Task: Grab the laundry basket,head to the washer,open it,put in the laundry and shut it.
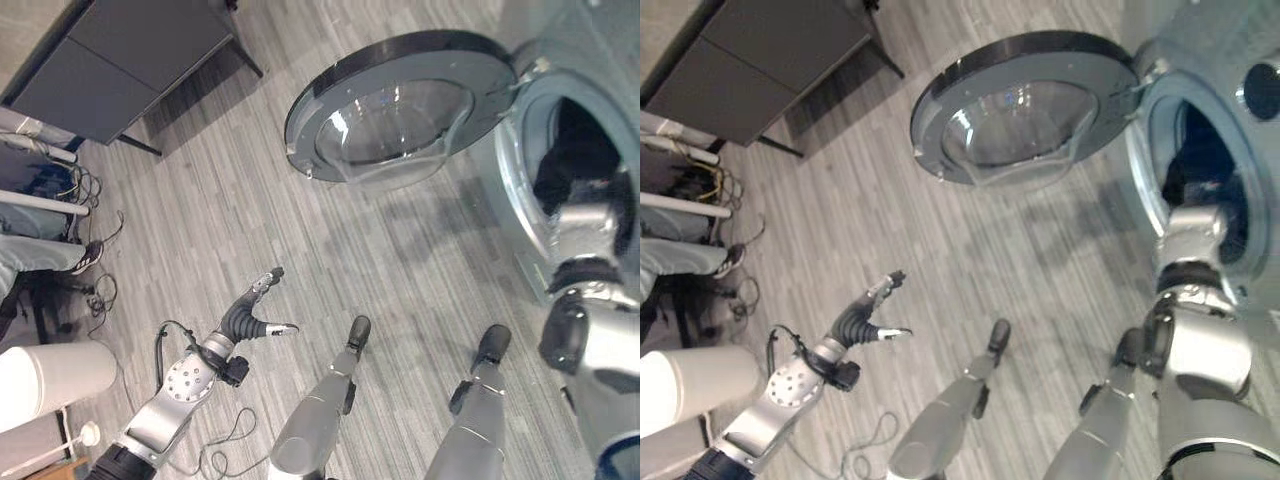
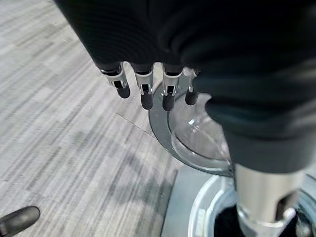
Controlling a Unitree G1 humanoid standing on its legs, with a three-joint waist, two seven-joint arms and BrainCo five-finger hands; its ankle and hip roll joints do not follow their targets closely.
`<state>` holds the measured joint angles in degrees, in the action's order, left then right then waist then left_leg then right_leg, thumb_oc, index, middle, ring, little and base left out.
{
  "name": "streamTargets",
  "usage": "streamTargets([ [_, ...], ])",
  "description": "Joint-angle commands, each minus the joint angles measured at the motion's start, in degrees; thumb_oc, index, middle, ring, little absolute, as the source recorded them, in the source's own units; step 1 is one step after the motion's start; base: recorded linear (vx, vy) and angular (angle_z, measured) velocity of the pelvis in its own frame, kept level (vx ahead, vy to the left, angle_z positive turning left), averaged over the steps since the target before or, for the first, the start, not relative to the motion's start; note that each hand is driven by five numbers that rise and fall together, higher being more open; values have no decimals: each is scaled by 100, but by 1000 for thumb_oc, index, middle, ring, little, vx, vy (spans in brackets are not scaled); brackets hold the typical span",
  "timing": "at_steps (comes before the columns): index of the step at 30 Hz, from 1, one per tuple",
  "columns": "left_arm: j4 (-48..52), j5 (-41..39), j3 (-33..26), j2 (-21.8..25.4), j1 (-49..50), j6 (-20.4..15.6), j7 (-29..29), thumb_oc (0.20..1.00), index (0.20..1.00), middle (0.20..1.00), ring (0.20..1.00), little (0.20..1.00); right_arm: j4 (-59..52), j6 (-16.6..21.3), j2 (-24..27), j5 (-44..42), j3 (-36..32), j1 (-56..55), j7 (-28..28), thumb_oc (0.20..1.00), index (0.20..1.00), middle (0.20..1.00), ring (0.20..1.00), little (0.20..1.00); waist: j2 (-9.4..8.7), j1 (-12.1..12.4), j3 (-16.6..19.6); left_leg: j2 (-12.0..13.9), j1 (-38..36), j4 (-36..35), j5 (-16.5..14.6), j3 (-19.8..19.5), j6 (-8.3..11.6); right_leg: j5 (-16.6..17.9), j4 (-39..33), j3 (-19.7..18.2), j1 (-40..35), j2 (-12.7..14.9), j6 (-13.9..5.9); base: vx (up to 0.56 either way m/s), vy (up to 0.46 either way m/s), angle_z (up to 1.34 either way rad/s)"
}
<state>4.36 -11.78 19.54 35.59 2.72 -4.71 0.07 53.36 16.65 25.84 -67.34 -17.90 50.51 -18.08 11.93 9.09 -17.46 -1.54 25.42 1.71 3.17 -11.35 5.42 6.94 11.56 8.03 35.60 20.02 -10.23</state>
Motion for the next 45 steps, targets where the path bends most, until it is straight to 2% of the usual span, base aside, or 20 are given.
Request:
streamTargets([
  [1,-40,340,5,77,372,-6,-309,1000,1000,1000,1000,1000,-366,274,105,13,160,-875,723,1000,1000,1000,1000,1000,-60,-56,356,171,-232,-280,-420,-115,-7,-836,-94,-29,-723,-18,-231,75,5,-26],
  [2,-71,402,-22,96,425,19,-383,1000,1000,1000,1000,1000,-467,208,10,90,232,-1136,849,1000,1000,1000,1000,1000,-122,-81,370,188,-322,-270,-473,-111,-6,-860,-144,-6,-861,-37,-239,132,12,-18],
  [3,-99,587,-132,217,663,98,-655,1000,1000,1000,1000,1000,-721,-124,-260,434,402,-2078,1179,1000,1000,1000,1000,1000,-282,-225,392,241,-598,-224,-544,-118,-10,-809,-271,63,-1262,-66,-234,123,7,-10],
  [7,-46,887,-337,314,909,147,-809,1000,1000,1000,1000,1000,-567,-474,-529,853,528,-2888,1407,1000,1000,1000,1000,1000,-455,-367,414,257,-885,-189,-584,-144,-14,-727,-463,156,-1713,-87,-225,75,13,-9],
  [8,42,1200,-560,401,957,86,-899,1000,1000,1000,1000,1000,619,-1037,-446,2652,1227,-3167,1476,1000,1000,1000,1000,1000,-633,-346,437,284,-1151,-43,-749,-107,-31,-676,-635,239,-2083,-107,-233,91,19,-15],
  [9,50,1203,-577,395,966,87,-902,1000,1000,1000,1000,1000,643,-1032,-446,2670,1231,-3142,1485,1000,1000,1000,1000,1000,-635,-360,421,273,-1140,-33,-729,-109,-34,-637,-660,238,-2089,-102,-233,88,20,-18],
  [11,179,1405,-832,284,951,25,-821,1000,1000,1000,1000,1000,1349,-1359,-733,3831,1637,-3644,1519,1000,1000,1000,1000,1000,-739,-354,426,206,-1304,284,-1020,-93,-121,-598,-776,280,-2416,-73,-239,35,38,-16],
  [13,197,1407,-855,290,976,31,-826,1000,1000,1000,1000,1000,1337,-1362,-747,3840,1645,-3651,1514,1000,1000,1000,1000,1000,-760,-370,428,180,-1281,300,-995,-94,-129,-553,-808,279,-2416,-53,-245,29,48,-9],
  [16,287,1694,-1168,158,960,-21,-796,1000,1000,1000,1000,1000,1526,-1560,-1053,4571,1797,-4510,1777,1000,1000,1000,1000,1000,-1001,-516,635,-78,-1484,770,-1438,77,-355,-204,-1093,161,-2766,125,-357,66,145,-15],
  [19,82,1700,-1194,-38,953,-29,-746,1000,1000,1000,1000,1000,1583,-1583,-1173,4807,1763,-4913,1810,1000,1000,1000,1000,1000,-1096,-619,813,-272,-1576,918,-1581,192,-501,10,-1271,81,-2880,272,-425,41,168,-23],
  [21,55,1703,-1177,-42,945,-45,-735,1000,1000,1000,1000,1000,1576,-1580,-1173,4811,1762,-4929,1808,1000,1000,1000,1000,1000,-1101,-613,820,-282,-1578,920,-1583,199,-509,18,-1284,76,-2886,282,-430,1,66,-15],
  [23,-431,1714,-1073,-302,905,8,-570,1000,1000,1000,1000,1000,1562,-1615,-1257,4743,1606,-5149,1744,1000,1000,1000,1000,1000,-1103,-858,933,-298,-1869,725,-1506,315,-710,332,-886,-182,-2656,244,-407,-38,129,-16],
  [27,-599,1688,-1027,-401,871,15,-494,1000,1000,1000,1000,1000,1573,-1611,-1244,4689,1573,-5127,1699,1000,1000,1000,1000,1000,-1035,-860,886,-225,-2002,570,-1408,397,-763,287,-588,-281,-2498,99,-361,-45,64,-41],
  [28,-720,1633,-1002,-498,893,64,-428,1000,1000,1000,1000,1000,1557,-1563,-1265,4535,1526,-5102,1622,1000,1000,1000,1000,1000,-888,-929,830,-123,-2177,412,-1274,491,-849,-190,-99,-198,-2424,-291,-207,-162,136,-53],
  [29,-940,1600,-949,-641,893,95,-360,1000,1000,1000,1000,1000,1476,-1475,-1319,4490,1630,-5123,1557,1000,1000,1000,1000,1000,-796,-926,864,-54,-2329,94,-984,641,-944,-1021,602,25,-2490,-984,81,-161,136,-57],
  [30,-941,1600,-949,-641,893,94,-360,1000,1000,1000,1000,1000,1475,-1475,-1319,4490,1630,-5124,1556,1000,1000,1000,1000,1000,-797,-926,860,-55,-2340,86,-981,642,-943,-1027,609,23,-2493,-982,81,-120,23,-54],
  [32,-1003,1569,-977,-695,984,115,-310,1000,1000,1000,1000,1000,1459,-1431,-1351,4589,1776,-5090,1542,1000,1000,1000,1000,1000,-834,-838,974,-48,-2388,-92,-828,731,-964,-1370,788,205,-2733,-1298,233,-26,-47,-39],
  [36,-1082,1398,-1103,-850,1208,119,-194,1000,1000,1000,1000,1000,1380,-1370,-1442,4676,1991,-4990,1517,1000,1000,1000,1000,1000,-1004,-614,1230,-35,-2378,-261,-677,952,-927,-1584,511,351,-3183,-1613,311,-40,-116,-47],
  [38,-1086,1356,-1180,-967,1343,117,-123,1000,1000,1000,1000,1000,1278,-1364,-1505,4674,2138,-4933,1489,1000,1000,1000,1000,1000,-1134,-414,1333,-40,-2317,-309,-585,1165,-843,-1541,-194,420,-3491,-1587,344,-108,-200,-28],
  [45,-1165,1208,-1063,-1164,1294,102,-78,1000,1000,1000,1000,1000,1191,-1354,-1542,4634,2294,-4999,1485,1000,1000,1000,1000,1000,-1299,-331,1360,-3,-2314,-148,-612,1318,-725,-1479,-990,258,-3922,-1709,477,-38,-130,-14],
])
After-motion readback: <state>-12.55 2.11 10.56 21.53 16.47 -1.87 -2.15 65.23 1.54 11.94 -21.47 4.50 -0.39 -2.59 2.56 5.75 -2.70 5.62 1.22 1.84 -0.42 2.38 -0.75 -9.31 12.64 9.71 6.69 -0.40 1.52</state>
